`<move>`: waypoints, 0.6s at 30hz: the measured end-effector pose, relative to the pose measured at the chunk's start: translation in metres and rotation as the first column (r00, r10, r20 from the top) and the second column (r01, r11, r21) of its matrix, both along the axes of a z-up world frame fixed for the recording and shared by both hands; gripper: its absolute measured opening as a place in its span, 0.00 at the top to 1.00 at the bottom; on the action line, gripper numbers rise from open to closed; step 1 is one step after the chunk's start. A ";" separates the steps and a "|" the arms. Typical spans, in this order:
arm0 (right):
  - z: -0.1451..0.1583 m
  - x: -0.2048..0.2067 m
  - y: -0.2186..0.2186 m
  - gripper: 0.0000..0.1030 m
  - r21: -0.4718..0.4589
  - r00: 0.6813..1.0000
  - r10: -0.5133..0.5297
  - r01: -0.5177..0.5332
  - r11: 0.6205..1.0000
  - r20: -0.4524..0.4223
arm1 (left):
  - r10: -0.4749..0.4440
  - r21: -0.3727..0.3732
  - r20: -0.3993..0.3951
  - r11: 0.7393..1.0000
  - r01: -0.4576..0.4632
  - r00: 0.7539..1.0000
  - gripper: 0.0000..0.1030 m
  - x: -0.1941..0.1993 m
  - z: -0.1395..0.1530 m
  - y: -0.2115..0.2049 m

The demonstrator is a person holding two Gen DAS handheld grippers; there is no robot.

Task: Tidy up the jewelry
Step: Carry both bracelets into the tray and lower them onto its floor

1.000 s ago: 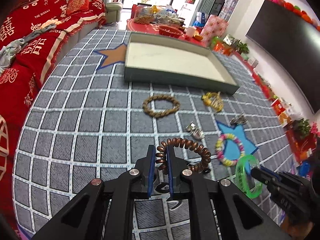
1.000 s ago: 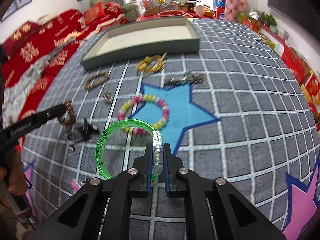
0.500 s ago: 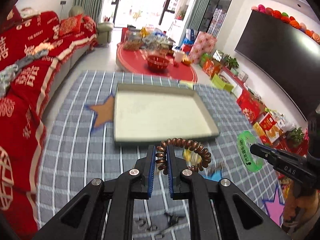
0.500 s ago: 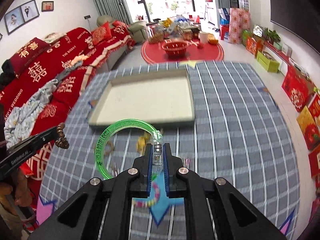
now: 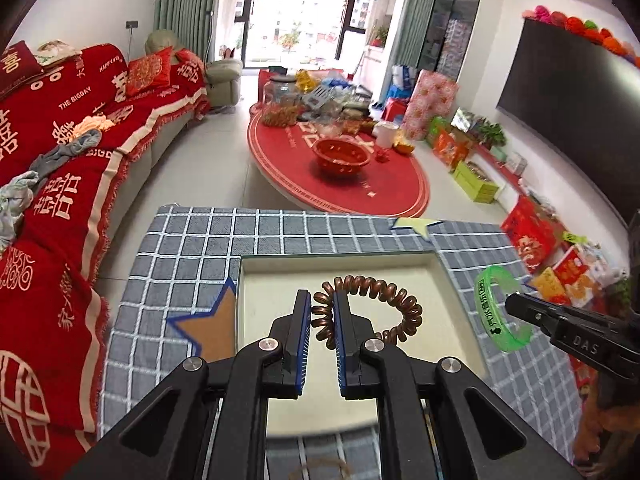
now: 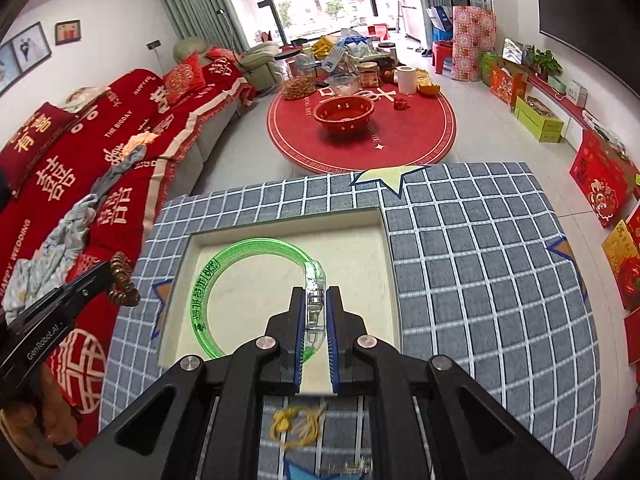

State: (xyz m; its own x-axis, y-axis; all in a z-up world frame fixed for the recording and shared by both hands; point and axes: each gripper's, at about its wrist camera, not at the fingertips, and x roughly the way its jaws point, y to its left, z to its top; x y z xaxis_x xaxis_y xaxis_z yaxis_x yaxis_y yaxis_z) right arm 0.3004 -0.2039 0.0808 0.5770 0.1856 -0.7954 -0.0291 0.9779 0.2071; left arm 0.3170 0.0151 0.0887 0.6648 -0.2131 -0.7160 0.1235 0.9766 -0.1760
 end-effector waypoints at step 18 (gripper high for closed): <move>-0.120 0.074 0.011 0.90 -0.084 0.990 -0.034 0.023 0.996 -0.134 | 0.017 0.096 -0.172 0.995 -0.001 0.985 0.76 0.067 -0.123 -0.029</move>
State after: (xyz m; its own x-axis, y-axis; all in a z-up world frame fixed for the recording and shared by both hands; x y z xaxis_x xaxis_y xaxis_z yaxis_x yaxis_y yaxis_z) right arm 0.3748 -0.1929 -0.0391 0.4671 0.1015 -0.8784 0.0221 0.9917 0.1264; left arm 0.3842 -0.0134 -0.0348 0.5315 -0.1332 -0.8365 0.0905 0.9908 -0.1003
